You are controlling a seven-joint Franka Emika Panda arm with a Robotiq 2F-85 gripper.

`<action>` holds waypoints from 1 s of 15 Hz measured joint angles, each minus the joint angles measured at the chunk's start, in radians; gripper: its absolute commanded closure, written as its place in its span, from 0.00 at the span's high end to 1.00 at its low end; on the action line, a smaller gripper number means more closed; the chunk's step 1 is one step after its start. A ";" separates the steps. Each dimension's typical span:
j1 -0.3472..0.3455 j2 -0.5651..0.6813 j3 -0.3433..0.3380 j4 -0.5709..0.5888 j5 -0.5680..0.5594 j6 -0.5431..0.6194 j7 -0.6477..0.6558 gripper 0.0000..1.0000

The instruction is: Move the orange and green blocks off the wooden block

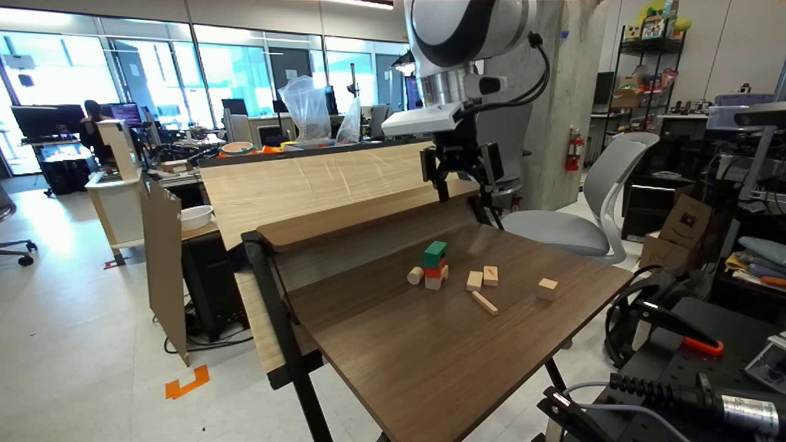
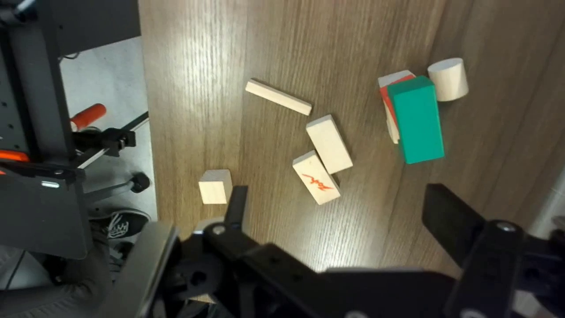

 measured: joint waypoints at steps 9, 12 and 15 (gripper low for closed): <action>0.066 0.215 -0.070 0.293 0.048 -0.201 -0.077 1.00; 0.108 0.240 -0.089 0.342 0.040 -0.201 -0.076 1.00; 0.113 0.241 -0.093 0.349 0.035 -0.201 -0.076 1.00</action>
